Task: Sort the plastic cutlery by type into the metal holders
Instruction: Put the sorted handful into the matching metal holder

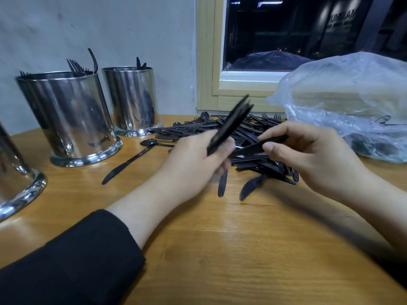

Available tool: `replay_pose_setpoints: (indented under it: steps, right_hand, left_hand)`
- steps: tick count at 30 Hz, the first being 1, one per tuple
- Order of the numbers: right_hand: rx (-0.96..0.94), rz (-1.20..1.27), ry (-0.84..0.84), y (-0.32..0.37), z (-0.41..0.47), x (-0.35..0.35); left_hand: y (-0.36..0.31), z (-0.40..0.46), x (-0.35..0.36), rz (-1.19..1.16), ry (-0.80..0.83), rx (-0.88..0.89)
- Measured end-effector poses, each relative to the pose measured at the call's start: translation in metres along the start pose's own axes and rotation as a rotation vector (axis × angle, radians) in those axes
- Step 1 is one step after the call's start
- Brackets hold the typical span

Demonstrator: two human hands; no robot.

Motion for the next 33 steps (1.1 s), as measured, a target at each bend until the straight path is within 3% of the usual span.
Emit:
replay_pose_setpoints:
  steps: [3,6,10,14,22,28,30,33]
  right_hand:
    - [-0.02,0.057,-0.08,-0.006,0.003,-0.004]
    - [0.013,-0.137,-0.144,-0.026,0.01,-0.01]
    - [0.049,-0.646,0.088,-0.048,0.019,-0.002]
    - [0.102,-0.819,0.192,-0.057,0.023,0.008]
    - [-0.058,-0.79,0.108,-0.055,0.024,0.008]
    - [-0.286,-0.586,0.106,-0.022,0.02,-0.001]
    - [-0.304,-0.51,0.077,-0.012,0.016,-0.003]
    - [-0.304,-0.428,0.026,-0.003,0.012,0.0]
  left_hand:
    - [0.004,0.001,0.002,0.049,0.013,-0.017]
    - [0.012,0.004,-0.002,-0.056,-0.084,-0.102]
    - [0.017,0.006,-0.003,-0.209,-0.141,-0.186]
    - [0.018,0.007,-0.003,-0.276,-0.157,-0.207]
    - [0.017,0.007,-0.009,-0.229,-0.248,-0.181]
    - [0.008,0.003,-0.017,-0.09,-0.406,-0.108]
    - [0.007,0.003,-0.015,-0.024,-0.321,-0.069]
    - [0.0,-0.001,-0.001,-0.093,-0.03,-0.001]
Point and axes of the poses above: each hand's wrist, its own z-axis towards the middle knuckle, its own x-axis out of the palm, y = z × x, the point moved 2 cm from there along z, towards the middle knuckle, and after that the axes turned 12 degrees about z, right-handed, at the moved point
